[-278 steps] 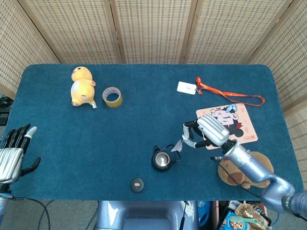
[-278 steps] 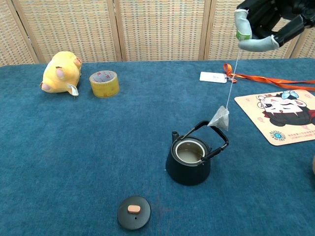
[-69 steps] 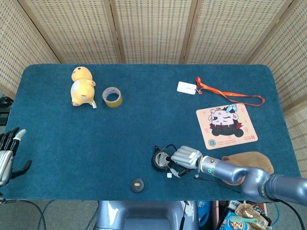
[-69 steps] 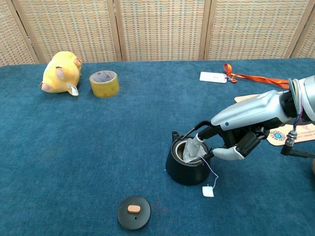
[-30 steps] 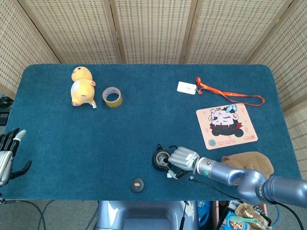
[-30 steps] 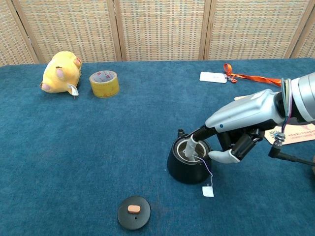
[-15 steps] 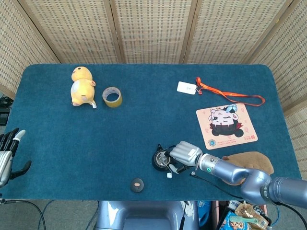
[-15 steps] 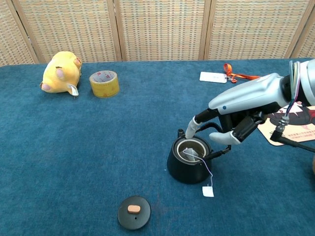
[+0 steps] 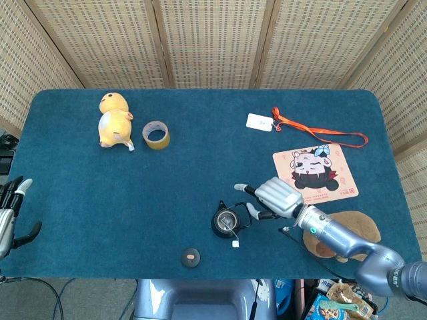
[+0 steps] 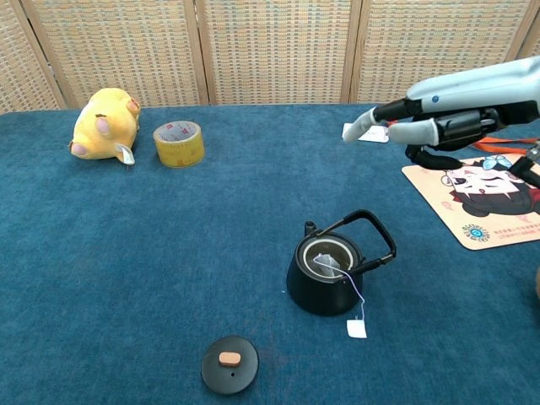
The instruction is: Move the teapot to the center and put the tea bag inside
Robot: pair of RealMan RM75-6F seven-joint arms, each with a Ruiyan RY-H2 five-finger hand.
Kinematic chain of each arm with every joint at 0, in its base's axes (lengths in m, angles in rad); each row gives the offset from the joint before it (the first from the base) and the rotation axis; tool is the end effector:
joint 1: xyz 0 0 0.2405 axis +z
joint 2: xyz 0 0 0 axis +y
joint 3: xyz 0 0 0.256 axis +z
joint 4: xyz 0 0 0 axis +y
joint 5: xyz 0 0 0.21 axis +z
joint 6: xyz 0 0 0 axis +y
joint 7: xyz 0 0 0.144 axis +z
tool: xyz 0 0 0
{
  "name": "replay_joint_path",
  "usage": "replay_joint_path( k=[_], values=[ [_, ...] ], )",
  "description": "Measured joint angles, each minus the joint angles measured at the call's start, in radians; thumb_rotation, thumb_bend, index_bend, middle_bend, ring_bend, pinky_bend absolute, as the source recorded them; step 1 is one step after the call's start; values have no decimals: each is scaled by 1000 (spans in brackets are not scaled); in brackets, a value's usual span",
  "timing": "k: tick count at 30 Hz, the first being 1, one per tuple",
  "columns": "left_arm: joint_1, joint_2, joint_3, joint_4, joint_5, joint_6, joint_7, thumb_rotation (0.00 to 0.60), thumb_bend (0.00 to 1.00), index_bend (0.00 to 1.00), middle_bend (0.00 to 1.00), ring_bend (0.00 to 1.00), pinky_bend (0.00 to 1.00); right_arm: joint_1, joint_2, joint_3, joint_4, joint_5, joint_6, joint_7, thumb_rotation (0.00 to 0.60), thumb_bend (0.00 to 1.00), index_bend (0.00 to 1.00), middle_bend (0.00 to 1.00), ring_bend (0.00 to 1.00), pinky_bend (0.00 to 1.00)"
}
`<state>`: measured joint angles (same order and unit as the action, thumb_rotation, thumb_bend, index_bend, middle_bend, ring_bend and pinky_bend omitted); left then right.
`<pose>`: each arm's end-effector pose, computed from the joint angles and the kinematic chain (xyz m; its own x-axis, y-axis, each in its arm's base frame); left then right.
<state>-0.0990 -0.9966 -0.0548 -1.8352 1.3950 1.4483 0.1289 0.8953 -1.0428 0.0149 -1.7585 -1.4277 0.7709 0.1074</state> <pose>-0.2872 0.1822 0.1772 0.4106 0.0477 0.9106 0.9087 0.0610 -0.4129 -0.1305 -0.3291 0.0802 0.5567 -0.3942 0.7312 -0.7572 -0.6027 0.2516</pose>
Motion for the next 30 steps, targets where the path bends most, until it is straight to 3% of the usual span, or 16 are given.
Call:
replay_joint_path(
  k=[16,22,30],
  values=[
    [22,-25,-9,20,23,60,-3,600,353,27,0,0,0,-226,-29,52,-53,228,333,-252,0,676,69,392,399,601],
    [33,-23,-3,17,43,78,-11,600,352,27,0,0,0,-299,-47,56,-65,258,434,-322,0,627,69,273,252,501],
    [49,-25,12,8,81,100,-13,600,352,27,0,0,0,-400,-64,48,-77,263,551,-374,0,581,69,246,233,485]
  ],
)
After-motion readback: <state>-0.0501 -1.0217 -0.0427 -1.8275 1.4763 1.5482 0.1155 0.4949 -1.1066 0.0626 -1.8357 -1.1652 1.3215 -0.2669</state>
